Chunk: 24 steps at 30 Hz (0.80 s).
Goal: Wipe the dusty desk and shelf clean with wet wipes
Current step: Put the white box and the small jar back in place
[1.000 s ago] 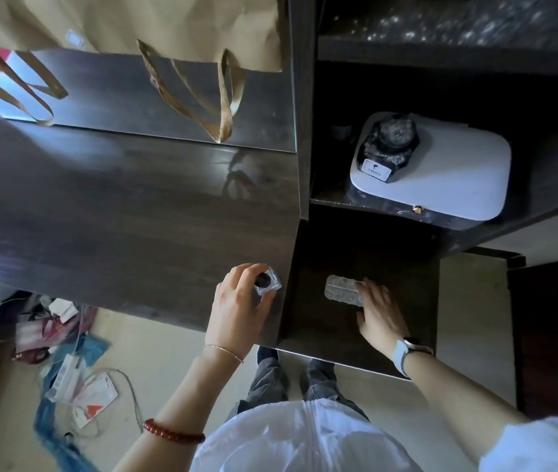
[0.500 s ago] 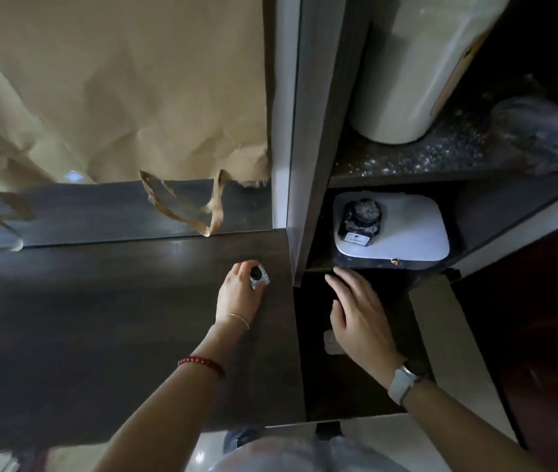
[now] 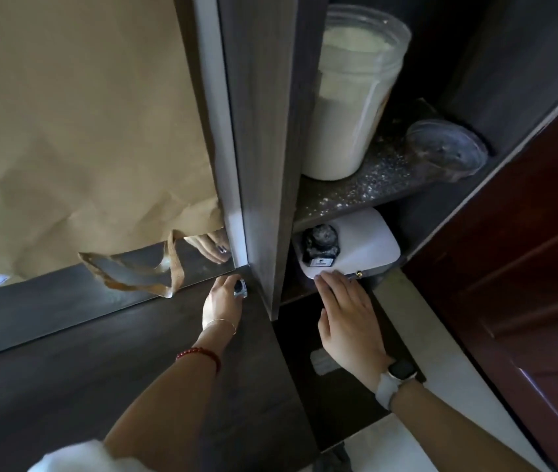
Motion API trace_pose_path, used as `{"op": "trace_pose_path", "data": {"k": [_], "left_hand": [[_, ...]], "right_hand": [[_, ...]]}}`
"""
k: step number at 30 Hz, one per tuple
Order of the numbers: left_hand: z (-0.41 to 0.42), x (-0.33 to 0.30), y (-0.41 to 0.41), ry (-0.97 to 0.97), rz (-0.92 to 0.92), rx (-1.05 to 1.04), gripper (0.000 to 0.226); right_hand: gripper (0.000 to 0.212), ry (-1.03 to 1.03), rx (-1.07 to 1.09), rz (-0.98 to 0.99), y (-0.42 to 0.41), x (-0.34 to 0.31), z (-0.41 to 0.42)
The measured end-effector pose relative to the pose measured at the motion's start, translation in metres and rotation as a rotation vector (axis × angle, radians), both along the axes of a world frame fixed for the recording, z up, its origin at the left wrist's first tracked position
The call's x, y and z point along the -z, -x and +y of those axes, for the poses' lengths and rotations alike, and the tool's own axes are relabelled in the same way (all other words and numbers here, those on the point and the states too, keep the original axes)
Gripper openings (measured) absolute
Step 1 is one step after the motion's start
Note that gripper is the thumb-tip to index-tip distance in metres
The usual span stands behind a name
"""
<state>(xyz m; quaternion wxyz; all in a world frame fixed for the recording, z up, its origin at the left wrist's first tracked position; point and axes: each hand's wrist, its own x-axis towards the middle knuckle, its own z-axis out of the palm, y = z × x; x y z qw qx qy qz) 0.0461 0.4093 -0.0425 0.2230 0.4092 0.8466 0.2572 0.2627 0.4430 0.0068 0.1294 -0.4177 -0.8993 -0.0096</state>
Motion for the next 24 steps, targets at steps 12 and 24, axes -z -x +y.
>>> {"op": "trace_pose_path", "data": {"k": [12, 24], "left_hand": [[-0.051, -0.031, -0.049, -0.236, 0.071, -0.135, 0.05], [-0.058, -0.068, -0.112, -0.416, 0.149, 0.069, 0.026]], "right_hand": [[0.036, 0.181, -0.011, 0.588, -0.008, -0.024, 0.033], [0.065, 0.418, 0.013, 0.469, 0.008, -0.032, 0.08]]}}
